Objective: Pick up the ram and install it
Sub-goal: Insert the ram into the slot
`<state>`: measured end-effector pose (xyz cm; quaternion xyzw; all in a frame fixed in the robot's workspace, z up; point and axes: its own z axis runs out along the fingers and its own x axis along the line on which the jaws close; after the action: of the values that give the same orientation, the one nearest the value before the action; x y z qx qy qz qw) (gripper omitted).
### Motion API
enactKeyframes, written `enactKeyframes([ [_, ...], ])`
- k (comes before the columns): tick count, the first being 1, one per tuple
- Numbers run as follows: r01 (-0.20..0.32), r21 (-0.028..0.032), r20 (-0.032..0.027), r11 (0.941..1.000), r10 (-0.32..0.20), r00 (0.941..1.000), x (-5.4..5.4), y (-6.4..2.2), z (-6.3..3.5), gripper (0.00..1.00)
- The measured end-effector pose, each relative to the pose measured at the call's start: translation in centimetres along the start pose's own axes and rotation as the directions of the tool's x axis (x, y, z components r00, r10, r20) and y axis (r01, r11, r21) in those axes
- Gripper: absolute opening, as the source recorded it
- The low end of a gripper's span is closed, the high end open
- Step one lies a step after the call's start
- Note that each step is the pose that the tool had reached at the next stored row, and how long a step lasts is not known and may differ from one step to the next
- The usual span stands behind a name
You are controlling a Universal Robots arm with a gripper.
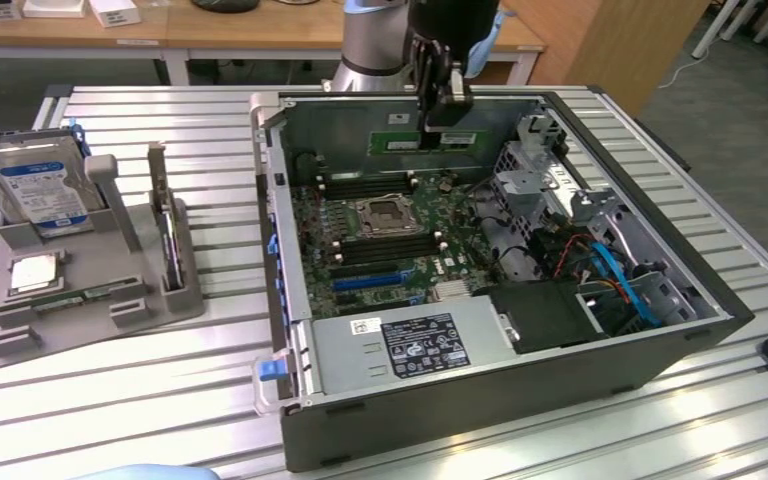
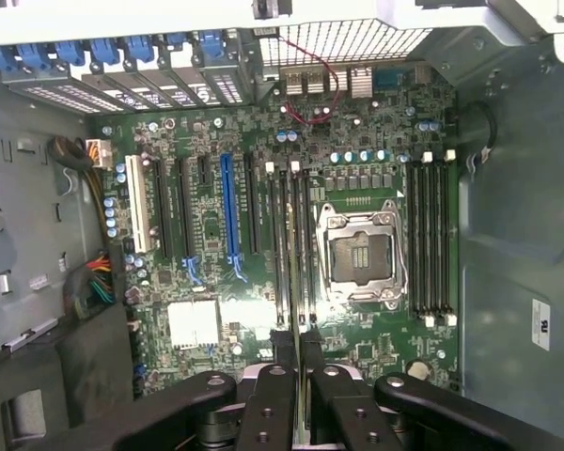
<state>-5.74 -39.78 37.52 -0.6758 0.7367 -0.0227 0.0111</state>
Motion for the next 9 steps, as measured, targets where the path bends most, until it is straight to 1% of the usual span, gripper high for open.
enactKeyframes([
  [9,0.001,0.0005,-0.0062,1.0000,-0.001,1.0000,0.0,0.06,1.26,0.13],
])
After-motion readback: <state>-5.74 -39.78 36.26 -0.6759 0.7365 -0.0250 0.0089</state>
